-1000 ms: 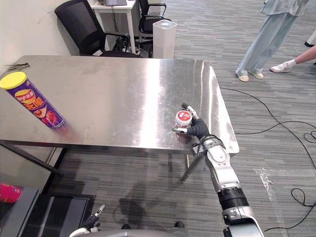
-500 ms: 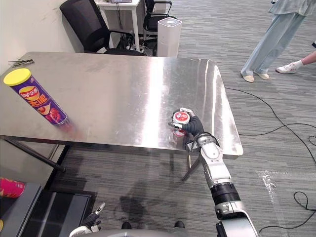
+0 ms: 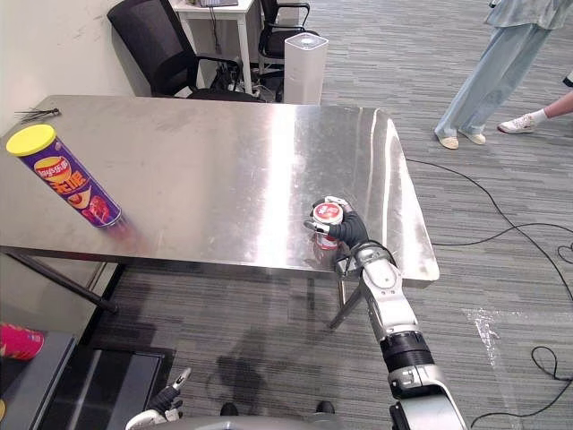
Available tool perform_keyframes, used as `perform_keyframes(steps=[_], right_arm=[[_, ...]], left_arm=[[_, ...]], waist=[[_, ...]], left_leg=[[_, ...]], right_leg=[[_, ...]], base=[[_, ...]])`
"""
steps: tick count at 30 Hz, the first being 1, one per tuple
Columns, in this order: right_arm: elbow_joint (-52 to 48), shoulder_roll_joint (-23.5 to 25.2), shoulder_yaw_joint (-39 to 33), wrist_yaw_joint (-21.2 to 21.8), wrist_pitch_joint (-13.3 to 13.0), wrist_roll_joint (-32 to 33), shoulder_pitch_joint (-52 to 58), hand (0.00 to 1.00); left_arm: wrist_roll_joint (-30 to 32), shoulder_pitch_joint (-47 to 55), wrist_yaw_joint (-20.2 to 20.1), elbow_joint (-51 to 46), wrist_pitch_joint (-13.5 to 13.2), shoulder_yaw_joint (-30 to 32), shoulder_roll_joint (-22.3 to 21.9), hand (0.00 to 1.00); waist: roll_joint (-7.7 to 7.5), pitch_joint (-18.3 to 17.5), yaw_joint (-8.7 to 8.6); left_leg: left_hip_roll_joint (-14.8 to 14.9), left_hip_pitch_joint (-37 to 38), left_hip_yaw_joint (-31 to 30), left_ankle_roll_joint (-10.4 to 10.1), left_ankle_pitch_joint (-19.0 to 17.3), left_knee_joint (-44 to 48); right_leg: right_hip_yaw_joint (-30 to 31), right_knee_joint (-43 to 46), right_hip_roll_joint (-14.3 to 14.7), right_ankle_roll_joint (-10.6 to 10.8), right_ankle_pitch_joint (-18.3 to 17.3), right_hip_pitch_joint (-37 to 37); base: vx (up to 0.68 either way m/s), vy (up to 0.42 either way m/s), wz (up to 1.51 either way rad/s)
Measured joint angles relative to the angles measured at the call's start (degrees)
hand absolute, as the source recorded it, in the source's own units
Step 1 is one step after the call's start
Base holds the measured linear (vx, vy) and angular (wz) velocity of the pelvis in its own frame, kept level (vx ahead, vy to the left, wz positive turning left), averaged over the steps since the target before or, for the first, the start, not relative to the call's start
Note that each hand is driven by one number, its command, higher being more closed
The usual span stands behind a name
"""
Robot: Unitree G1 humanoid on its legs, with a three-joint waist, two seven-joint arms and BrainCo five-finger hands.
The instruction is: Put the gum and the chips on the shelf.
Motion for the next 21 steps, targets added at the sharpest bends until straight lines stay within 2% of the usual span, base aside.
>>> perform_keyframes(steps=[11, 21], right_arm=[[-16.0, -0.2, -2.9, -1.1, 0.2, 0.2, 0.0, 1.00], [-24.1, -0.4, -2.8, 0.2, 3.4, 2.6, 0.5, 1.00]], left_arm=[[1.7, 0.2, 0.0, -0.7, 0.2, 1.2, -0.1, 0.00], [1.6, 0.4, 0.0, -0.8, 0.6, 3.0, -0.2, 0.00]], waist=[[-0.25, 0.1, -0.05], [-0.72, 0.0, -0.06]], left_leg=[[0.2, 0.2, 0.1, 0.1, 0.1, 0.0], [0.4, 1.3, 0.7, 0.1, 0.1, 0.0]], right_leg=[[0.2, 0.1, 0.0, 0.1, 0.2, 0.1], [1.0, 0.8, 0.0, 0.1, 0.2, 0.4]], base=[[0.00, 0.000, 0.00], [0.00, -0.002, -0.03]])
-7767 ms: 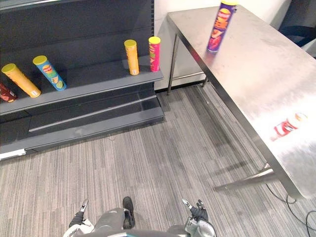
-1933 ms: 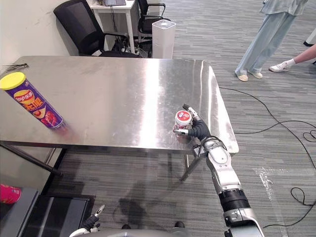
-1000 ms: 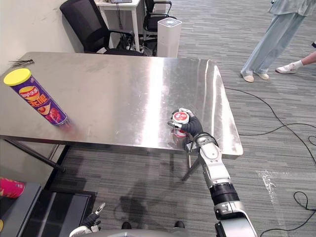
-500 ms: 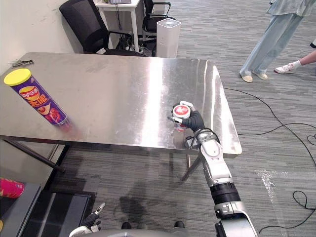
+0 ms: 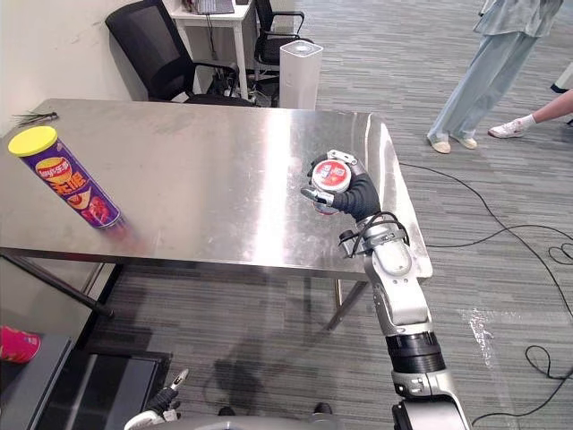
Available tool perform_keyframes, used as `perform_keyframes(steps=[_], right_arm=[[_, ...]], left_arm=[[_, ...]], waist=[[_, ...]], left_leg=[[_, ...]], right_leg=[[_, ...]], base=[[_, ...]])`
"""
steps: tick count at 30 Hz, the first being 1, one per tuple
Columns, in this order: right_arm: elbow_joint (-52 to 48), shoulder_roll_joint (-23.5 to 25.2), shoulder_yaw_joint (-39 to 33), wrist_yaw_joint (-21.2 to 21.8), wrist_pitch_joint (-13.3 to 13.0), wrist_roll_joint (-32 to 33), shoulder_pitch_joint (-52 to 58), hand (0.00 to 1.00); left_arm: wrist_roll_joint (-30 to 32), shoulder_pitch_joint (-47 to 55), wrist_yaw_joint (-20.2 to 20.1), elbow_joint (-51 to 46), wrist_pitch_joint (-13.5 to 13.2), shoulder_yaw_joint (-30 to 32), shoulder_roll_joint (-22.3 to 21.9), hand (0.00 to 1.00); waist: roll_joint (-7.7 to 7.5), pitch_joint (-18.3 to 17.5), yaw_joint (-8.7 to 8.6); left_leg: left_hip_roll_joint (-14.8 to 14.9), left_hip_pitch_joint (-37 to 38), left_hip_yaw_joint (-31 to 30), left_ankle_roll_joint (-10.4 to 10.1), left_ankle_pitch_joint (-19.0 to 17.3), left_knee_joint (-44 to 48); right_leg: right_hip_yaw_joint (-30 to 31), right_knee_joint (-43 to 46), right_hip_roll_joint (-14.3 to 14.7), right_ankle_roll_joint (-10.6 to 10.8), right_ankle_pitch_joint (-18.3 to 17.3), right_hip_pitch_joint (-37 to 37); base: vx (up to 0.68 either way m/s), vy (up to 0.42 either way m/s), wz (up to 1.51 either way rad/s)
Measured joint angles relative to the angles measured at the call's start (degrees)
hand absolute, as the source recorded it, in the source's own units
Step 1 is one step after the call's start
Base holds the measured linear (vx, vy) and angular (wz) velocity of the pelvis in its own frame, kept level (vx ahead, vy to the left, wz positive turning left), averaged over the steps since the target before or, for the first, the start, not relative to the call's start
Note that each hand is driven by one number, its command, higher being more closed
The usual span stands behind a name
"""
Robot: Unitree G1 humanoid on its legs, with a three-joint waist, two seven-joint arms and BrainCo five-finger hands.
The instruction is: Put the gum and the chips on the shelf.
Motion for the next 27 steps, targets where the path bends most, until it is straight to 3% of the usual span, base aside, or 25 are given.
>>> perform_keyframes(steps=[7, 10, 15, 18, 19, 20, 21, 22, 23, 24, 25, 26, 27], right_arm=[[-4.6, -0.6, 0.0, -1.0, 0.0, 0.2, 1.9, 1.00], [-4.7, -0.6, 0.1, -1.5, 0.1, 0.2, 3.1, 1.00], [-5.3, 0.5, 1.7, -2.6, 0.1, 1.0, 3.9, 1.00], [-5.3, 0.4, 3.0, -2.7, 0.1, 2.5, 2.7, 1.00], [-5.5, 0.4, 2.7, -2.7, 0.1, 2.5, 2.2, 1.00], [-5.9, 0.2, 2.3, -2.6, 0.1, 2.5, 2.1, 1.00], [-6.3, 0.1, 0.6, -2.5, 0.0, 2.5, 1.8, 1.00], [-6.1, 0.2, -1.4, -3.0, -0.1, 2.4, 1.1, 1.00], [-6.1, 0.2, -2.3, -3.4, -0.1, 2.4, 0.8, 1.00], [-6.2, 0.0, -2.8, -4.0, -0.1, 2.4, 0.0, 1.00], [-6.4, -0.1, -3.0, -4.1, -0.5, 2.4, -0.1, 1.00], [-6.3, 0.2, -4.6, -4.1, -0.5, 2.3, -0.1, 1.00], [-6.3, 0.4, -5.3, -4.0, -0.5, 2.1, -0.3, 1.00]], left_arm=[[0.0, 0.0, 0.1, 0.0, 0.9, 0.4, 0.0, 0.00], [-0.2, 0.0, 0.0, 0.2, 1.1, 1.8, 0.0, 0.00], [-1.9, -0.7, 0.0, 0.2, 1.3, 4.6, 0.0, 0.00], [-5.6, -0.9, -2.0, -0.5, 1.4, 4.7, -0.1, 0.00], [-5.9, -0.6, -2.6, -1.1, 1.5, 4.8, -0.2, 0.00], [-6.5, -0.7, -2.6, -1.0, 1.5, 4.9, -0.3, 0.00], [-7.1, -1.1, -2.7, -0.5, 1.6, 5.6, -0.6, 0.00], [-7.8, -1.6, -2.9, -0.5, 1.8, 7.7, -0.9, 0.00], [-8.0, -1.6, -3.3, -0.5, 1.8, 8.4, -1.2, 0.00], [-8.1, -0.7, -3.7, -0.8, 1.9, 8.9, -1.8, 0.00], [-8.1, -0.4, -3.8, -1.2, 2.0, 8.6, -2.3, 0.00], [-8.6, -0.1, -4.2, -2.0, 1.9, 8.4, -2.3, 0.00], [-9.0, -0.3, -4.5, -2.2, 2.0, 9.2, -2.6, 0.00]], waist=[[-0.27, -0.1, 0.02], [-0.22, 0.0, 0.12], [-0.89, 1.5, 0.36], [0.38, 3.1, 0.71], [1.15, 3.6, 1.31], [1.59, 3.8, 1.74], [1.73, 3.9, 1.52], [1.90, 4.1, 1.71], [2.23, 4.0, 1.93], [3.59, 3.6, 2.11], [4.07, 3.7, 1.55], [3.79, 3.7, 1.66], [3.75, 3.6, 1.99]], left_leg=[[0.0, 0.4, -0.9, 0.3, 0.3, 0.0], [0.0, 0.1, -1.8, 0.6, 0.7, 0.0], [-0.2, -7.7, -9.4, 0.2, 0.1, 7.7], [0.0, -12.7, -15.7, -1.4, 2.7, 7.2], [1.0, -13.5, -14.2, -1.1, 2.3, 4.3], [2.1, -13.7, -11.4, 0.0, 1.5, 2.9], [4.3, -14.8, -3.2, 4.3, -0.3, 3.4], [6.4, -17.4, 3.6, 6.2, 0.1, 8.0], [7.1, -18.3, 5.9, 7.5, 1.1, 11.8], [7.7, -18.3, 7.7, 7.5, 5.3, 15.4], [6.8, -18.8, 6.9, 4.9, 7.7, 14.4], [4.4, -18.3, 4.2, 5.4, 14.1, 8.1], [3.8, -17.6, 3.8, 5.2, 16.4, 5.1]], right_leg=[[-0.5, 1.2, -0.1, 0.0, 0.0, 0.3], [-1.1, 4.2, -0.3, -1.2, -1.0, -1.0], [-7.6, 12.3, -1.9, -2.5, -5.8, -4.2], [-14.3, 17.3, -2.1, -3.7, -8.6, -6.8], [-17.5, 18.2, -1.8, -4.8, -9.3, -7.3], [-19.5, 17.5, -1.5, -4.8, -9.2, -6.9], [-24.3, 15.2, -1.6, -5.6, -9.2, -5.9], [-28.6, 16.7, -3.4, -7.2, -10.1, -6.0], [-30.1, 18.8, -4.2, -7.1, -10.8, -6.3], [-33.3, 23.1, -5.3, -6.7, -12.9, -6.2], [-34.6, 24.7, -5.7, -6.7, -13.9, -6.1], [-37.6, 24.0, -6.9, -6.7, -14.3, -5.4], [-42.2, 23.3, -7.8, -7.3, -13.8, -4.4]], base=[[-0.03, -0.013, 0.05], [-0.05, -0.009, 0.13], [-0.09, -0.042, 0.75], [-0.20, -0.126, 1.18], [-0.21, -0.128, 1.31], [-0.15, -0.142, 1.54], [-0.11, -0.104, 1.74], [-0.13, -0.111, 1.74], [-0.07, -0.074, 1.56], [-0.01, -0.077, 1.33], [-0.08, -0.082, 1.76], [-0.16, -0.049, 1.70], [-0.16, -0.040, 1.46]])
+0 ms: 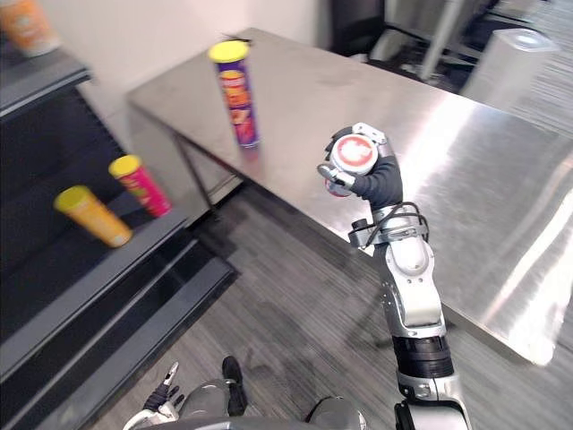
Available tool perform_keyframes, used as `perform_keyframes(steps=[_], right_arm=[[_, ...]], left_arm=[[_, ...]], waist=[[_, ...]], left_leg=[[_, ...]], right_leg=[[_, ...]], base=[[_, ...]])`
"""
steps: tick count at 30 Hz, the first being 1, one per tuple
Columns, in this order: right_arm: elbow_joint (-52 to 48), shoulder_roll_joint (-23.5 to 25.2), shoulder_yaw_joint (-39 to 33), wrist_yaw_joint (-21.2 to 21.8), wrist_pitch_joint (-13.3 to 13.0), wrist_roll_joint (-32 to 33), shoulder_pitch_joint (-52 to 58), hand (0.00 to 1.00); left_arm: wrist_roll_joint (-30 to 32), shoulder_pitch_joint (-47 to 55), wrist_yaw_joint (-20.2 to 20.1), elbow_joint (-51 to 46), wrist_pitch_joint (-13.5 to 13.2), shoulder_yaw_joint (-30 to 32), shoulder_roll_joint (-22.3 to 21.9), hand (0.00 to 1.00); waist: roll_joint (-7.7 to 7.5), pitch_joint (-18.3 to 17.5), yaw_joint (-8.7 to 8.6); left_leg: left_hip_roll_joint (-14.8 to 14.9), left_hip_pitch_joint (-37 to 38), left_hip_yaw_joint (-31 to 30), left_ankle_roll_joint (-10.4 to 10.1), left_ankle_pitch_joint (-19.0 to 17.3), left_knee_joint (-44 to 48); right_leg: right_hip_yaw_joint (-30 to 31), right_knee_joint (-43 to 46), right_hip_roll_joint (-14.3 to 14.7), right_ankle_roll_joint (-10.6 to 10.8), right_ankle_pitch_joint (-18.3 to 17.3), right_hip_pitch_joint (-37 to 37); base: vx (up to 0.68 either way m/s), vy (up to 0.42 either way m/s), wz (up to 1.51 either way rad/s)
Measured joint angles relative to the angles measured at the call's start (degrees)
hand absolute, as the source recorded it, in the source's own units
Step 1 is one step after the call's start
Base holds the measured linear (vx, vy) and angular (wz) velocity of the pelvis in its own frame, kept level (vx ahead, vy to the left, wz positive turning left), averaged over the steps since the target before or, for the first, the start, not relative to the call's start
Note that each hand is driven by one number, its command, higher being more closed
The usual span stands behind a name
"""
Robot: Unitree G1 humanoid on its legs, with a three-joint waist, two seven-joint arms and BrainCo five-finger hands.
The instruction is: Put the gum and the chips on the shelf.
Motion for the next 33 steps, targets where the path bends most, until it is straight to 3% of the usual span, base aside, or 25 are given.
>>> perform_keyframes(steps=[1, 2, 3, 6, 8, 9, 12, 16, 19, 33], right_arm=[[0.2, 0.3, -0.2, 0.0, 0.0, -0.1, 0.0, 1.00], [0.2, 0.9, -0.3, 0.0, 0.1, -0.1, 0.4, 1.00], [0.0, 1.0, -0.6, -0.1, 0.1, -0.1, 0.8, 1.00], [-0.3, 0.9, -3.9, -0.4, 0.1, -0.2, 3.2, 1.00], [-0.3, 1.4, -5.5, -1.2, 0.1, -0.2, 4.8, 1.00], [-0.3, 1.7, -6.0, -1.7, 0.2, -0.3, 5.8, 1.00], [-0.5, 2.7, -6.0, -2.8, 0.2, -2.6, 5.8, 1.00], [-0.2, 4.8, -5.6, -4.9, 0.3, -4.8, 5.6, 1.00], [-0.2, 4.8, -4.6, -4.8, 0.3, -4.8, 5.5, 1.00], [0.5, 4.8, -2.4, -0.5, 0.3, -4.8, 8.0, 1.00]], left_arm=[[-0.5, 0.1, -0.1, 0.0, 0.3, 0.5, 0.2, 0.00], [-0.5, 0.8, -0.2, 0.0, 0.3, 1.0, 0.5, 0.00], [-0.4, 1.1, -0.2, 0.1, 0.4, 1.7, 0.3, 0.00], [-0.1, 1.5, -0.3, 1.5, 0.4, 1.9, -0.5, 0.00], [0.4, 1.2, -0.3, 2.5, 0.4, 1.9, 0.1, 0.00], [0.7, 1.2, 0.0, 2.5, 0.3, 2.0, 0.7, 0.00], [2.7, 1.2, 1.1, 2.5, 0.4, 1.7, 1.7, 0.00], [2.6, 1.2, 1.3, 2.5, 0.4, 1.7, 1.9, 0.00], [2.6, 1.7, 1.3, 2.5, 0.3, 1.8, 1.9, 0.00], [2.1, 3.0, 0.0, 1.0, 0.2, 2.3, 1.4, 0.00]], waist=[[-0.29, 0.2, 0.36], [-1.41, 0.4, 0.52], [-1.31, 0.4, 0.00], [0.69, -0.7, -0.61], [1.00, -1.0, -0.83], [-0.29, -0.9, -1.07], [-1.32, -1.0, -1.15], [-1.72, -1.0, -0.08], [-2.01, -0.9, 0.07], [-2.02, -0.9, 0.70]], left_leg=[[0.5, -0.3, 1.9, 0.2, -4.6, 4.8], [1.4, 0.4, 5.0, 1.2, -12.4, 12.6], [2.5, 1.9, 6.8, -0.9, -15.5, 16.3], [4.1, 3.9, 6.6, -6.2, -19.2, 14.7], [2.5, 4.0, 8.2, -5.2, -20.9, 10.3], [0.5, 4.2, 7.9, -4.5, -19.7, 7.4], [-3.5, 5.6, 7.0, -1.7, -16.6, 2.5], [-5.7, 6.5, 6.8, -0.4, -15.8, 0.4], [-6.6, 8.4, 7.1, 0.0, -14.5, -2.9], [-4.8, 8.9, 6.6, -1.0, -12.1, -5.4]], right_leg=[[-1.3, 0.5, -0.7, 0.0, 0.0, 0.0], [-3.6, 1.2, -2.5, 0.1, 0.1, 1.1], [-5.9, 1.4, -3.8, 0.6, 0.5, 2.3], [-10.4, 1.3, -4.7, 1.7, 2.7, 2.7], [-12.0, 1.3, -5.6, 2.4, 4.2, 2.2], [-12.4, 0.6, -6.5, 2.7, 6.0, 1.9], [-11.3, -2.9, -7.1, 3.8, 10.5, 2.0], [-8.0, -5.7, -7.4, 4.1, 13.5, 2.1], [-6.1, -6.2, -7.2, 4.2, 13.7, 2.1], [-4.7, -8.9, -3.4, 4.2, 13.7, 2.1]], base=[[-0.13, -0.063, 1.14], [-0.08, -0.060, 1.07], [-0.11, -0.018, 1.08], [-0.07, 0.116, 0.89], [-0.08, 0.268, 0.57], [-0.05, 0.282, 0.53], [0.01, 0.252, 0.32], [0.02, 0.174, 0.10], [0.01, 0.033, -0.07], [0.03, -0.052, -0.02]])
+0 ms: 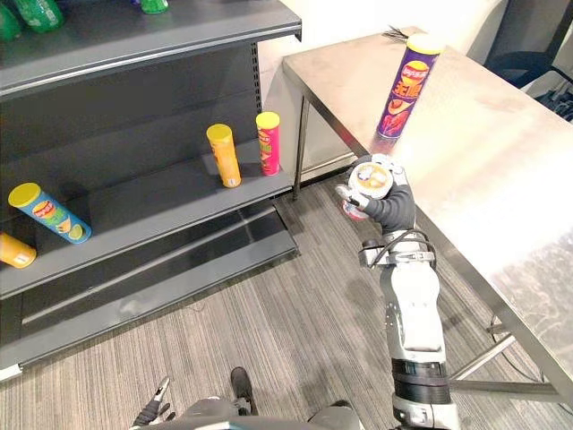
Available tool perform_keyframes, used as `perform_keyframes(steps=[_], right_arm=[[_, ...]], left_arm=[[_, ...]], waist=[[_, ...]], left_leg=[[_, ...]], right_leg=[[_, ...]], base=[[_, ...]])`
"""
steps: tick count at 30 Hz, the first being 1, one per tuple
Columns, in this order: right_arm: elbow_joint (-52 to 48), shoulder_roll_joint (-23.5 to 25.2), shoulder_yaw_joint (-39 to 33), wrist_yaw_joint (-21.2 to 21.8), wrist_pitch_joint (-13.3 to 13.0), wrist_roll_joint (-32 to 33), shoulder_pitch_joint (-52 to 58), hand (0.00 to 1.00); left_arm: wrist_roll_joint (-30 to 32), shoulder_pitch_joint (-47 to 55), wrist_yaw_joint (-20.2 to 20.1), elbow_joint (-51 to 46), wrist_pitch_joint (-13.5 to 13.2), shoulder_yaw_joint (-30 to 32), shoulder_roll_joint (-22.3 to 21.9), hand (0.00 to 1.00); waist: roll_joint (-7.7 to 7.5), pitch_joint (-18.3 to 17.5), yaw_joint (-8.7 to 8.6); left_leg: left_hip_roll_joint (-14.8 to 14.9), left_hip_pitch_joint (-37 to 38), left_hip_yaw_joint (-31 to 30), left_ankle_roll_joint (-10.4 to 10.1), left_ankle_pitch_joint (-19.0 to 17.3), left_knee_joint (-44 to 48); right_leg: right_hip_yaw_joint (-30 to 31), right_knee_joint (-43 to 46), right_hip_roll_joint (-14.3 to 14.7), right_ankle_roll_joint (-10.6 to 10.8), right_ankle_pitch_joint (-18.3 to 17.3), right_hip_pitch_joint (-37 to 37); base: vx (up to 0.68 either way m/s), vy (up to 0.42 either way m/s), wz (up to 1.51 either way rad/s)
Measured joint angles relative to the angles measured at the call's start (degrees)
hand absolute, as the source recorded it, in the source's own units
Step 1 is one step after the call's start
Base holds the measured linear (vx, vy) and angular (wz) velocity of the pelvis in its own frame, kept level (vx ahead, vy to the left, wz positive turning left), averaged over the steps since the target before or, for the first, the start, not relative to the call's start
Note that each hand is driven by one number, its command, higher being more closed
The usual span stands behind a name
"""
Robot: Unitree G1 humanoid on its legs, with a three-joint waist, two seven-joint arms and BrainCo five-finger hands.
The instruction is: Put the gum and the chips on the shelf.
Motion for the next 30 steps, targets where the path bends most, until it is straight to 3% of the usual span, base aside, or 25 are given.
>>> perform_keyframes(steps=[5, 7, 9, 10, 11, 12, 13, 14, 15, 16, 19, 21, 25, 30], right_arm=[[4.2, -0.1, 6.8, 1.0, 0.0, 0.1, -1.8, 1.00], [5.7, -0.1, 10.8, 1.9, 0.0, 0.1, -2.9, 1.00], [5.9, -0.2, 11.9, 2.0, 0.0, 0.1, -2.9, 1.00], [6.0, -0.3, 12.4, 2.2, -0.1, 0.1, -2.9, 1.00], [6.0, -0.5, 12.4, 2.4, -0.1, 0.0, -2.9, 1.00], [6.0, -1.3, 12.2, 2.6, -0.3, 0.0, -2.7, 1.00], [6.0, -1.7, 11.8, 2.7, -0.8, 0.0, -2.2, 1.00], [5.9, -1.6, 11.6, 2.7, -0.9, 0.0, -1.6, 1.00], [5.9, -1.4, 11.7, 2.8, -1.0, 0.0, -0.8, 1.00], [5.9, -0.9, 11.9, 2.7, -1.0, 0.0, -0.1, 1.00], [5.9, -0.3, 12.8, 2.5, -1.1, 0.0, 0.2, 1.00], [5.5, -0.2, 12.8, 2.5, -1.6, 0.1, 0.7, 1.00], [3.7, 1.7, 12.8, 2.7, -1.6, 0.1, 3.4, 1.00], [3.7, 2.2, 12.5, 2.6, -2.3, 0.2, 3.6, 1.00]], left_arm=[[-2.5, 0.2, 0.3, -2.3, -1.1, -0.5, -0.5, 0.00], [-6.4, -0.1, 1.0, -3.8, -1.6, -0.5, -0.7, 0.00], [-7.9, -0.1, 1.3, -4.1, -1.6, -0.6, -1.0, 0.00], [-9.1, 0.0, 1.4, -4.3, -1.7, -1.2, -1.0, 0.00], [-9.2, 0.1, 1.5, -4.4, -1.9, -1.3, -1.0, 0.00], [-9.1, 0.4, 2.0, -5.1, -2.4, -3.4, -0.8, 0.00], [-9.0, 0.6, 2.1, -6.2, -2.7, -6.0, -0.6, 0.00], [-8.8, 0.5, 2.1, -6.2, -2.8, -7.2, -0.1, 0.00], [-8.8, 0.3, 2.1, -6.1, -2.9, -8.7, 0.8, 0.00], [-8.8, 0.3, 2.1, -5.9, -2.9, -9.5, 1.3, 0.00], [-8.7, 0.3, 2.2, -5.8, -3.0, -9.5, 1.3, 0.00], [-8.7, -0.1, 2.1, -5.5, -3.0, -10.8, 1.3, 0.00], [-8.8, -0.1, 2.1, -5.5, -3.0, -11.1, 1.7, 0.00], [-8.6, -0.1, 2.2, -5.5, -3.2, -11.0, 1.5, 0.00]], waist=[[-0.71, 0.3, 0.78], [-1.83, 1.0, 2.89], [-1.85, 1.1, 3.89], [-1.82, 1.1, 3.90], [-1.80, 1.2, 3.88], [-1.34, 1.5, 3.64], [-0.74, 2.0, 3.32], [-0.29, 2.3, 3.11], [-0.67, 2.3, 2.44], [-1.22, 2.6, 2.12], [-2.09, 3.1, 2.18], [-1.59, 3.3, 1.99], [-2.19, 3.3, 1.96], [-1.73, 3.2, 0.98]], left_leg=[[-0.2, -2.0, -1.4, 0.1, -0.3, 1.1], [0.9, -6.1, -1.7, 0.8, -4.6, 9.8], [1.0, -7.6, -2.7, 0.9, -7.6, 13.7], [0.6, -7.8, -3.7, 1.9, -9.2, 15.2], [0.2, -7.7, -4.5, 2.2, -9.5, 15.5], [-0.8, -7.5, -6.5, 2.8, -9.9, 15.9], [-1.1, -6.9, -9.6, 3.1, -9.5, 16.0], [-1.2, -7.0, -11.2, 3.2, -9.4, 15.9], [-1.8, -6.6, -13.8, 4.0, -9.3, 15.0], [-3.3, -5.3, -15.7, 4.2, -8.7, 13.7], [-6.0, -2.4, -17.8, 3.8, -8.2, 12.0], [-7.0, -1.6, -20.7, 3.8, -8.2, 12.0], [-8.3, -1.2, -23.9, 2.9, -8.7, 12.9], [-5.6, -1.8, -24.0, 0.2, -10.5, 13.6]], right_leg=[[-1.4, 0.0, -0.1, 0.0, 0.0, -0.1], [-1.7, 1.0, -1.0, 0.0, 0.2, 0.1], [-1.7, 2.7, -2.2, 0.1, 0.2, 0.9], [-0.7, 6.1, -3.9, -0.2, 0.4, 1.2], [1.0, 8.3, -4.9, -0.9, 0.9, 1.0], [9.6, 14.8, -6.7, -7.4, 2.9, -1.9], [22.4, 20.6, -5.8, -9.4, 2.8, -6.9], [28.8, 21.1, -3.3, -6.9, -0.2, -8.5], [37.7, 20.8, 1.5, -4.3, -4.6, -10.3], [40.6, 19.8, 3.6, -2.9, -7.1, -11.1], [39.3, 16.6, 5.3, -2.8, -8.1, -12.0], [43.6, 14.0, 9.0, -2.7, -8.0, -14.2], [44.9, 5.9, 10.0, -0.8, -5.6, -12.0], [41.6, 1.5, 12.4, -0.5, -5.9, -8.8]], base=[[0.03, -0.016, 0.21], [0.05, 0.008, 0.25], [0.02, 0.069, 0.29], [0.05, 0.126, 0.51], [0.11, 0.241, 0.71], [0.13, 0.238, 0.84], [0.14, 0.233, 0.93], [0.11, 0.111, 1.08], [0.12, 0.089, 1.17], [0.17, 0.081, 1.11], [0.17, 0.046, 0.69], [0.15, 0.004, 0.70], [0.18, -0.094, 0.66], [0.10, -0.153, 0.17]])
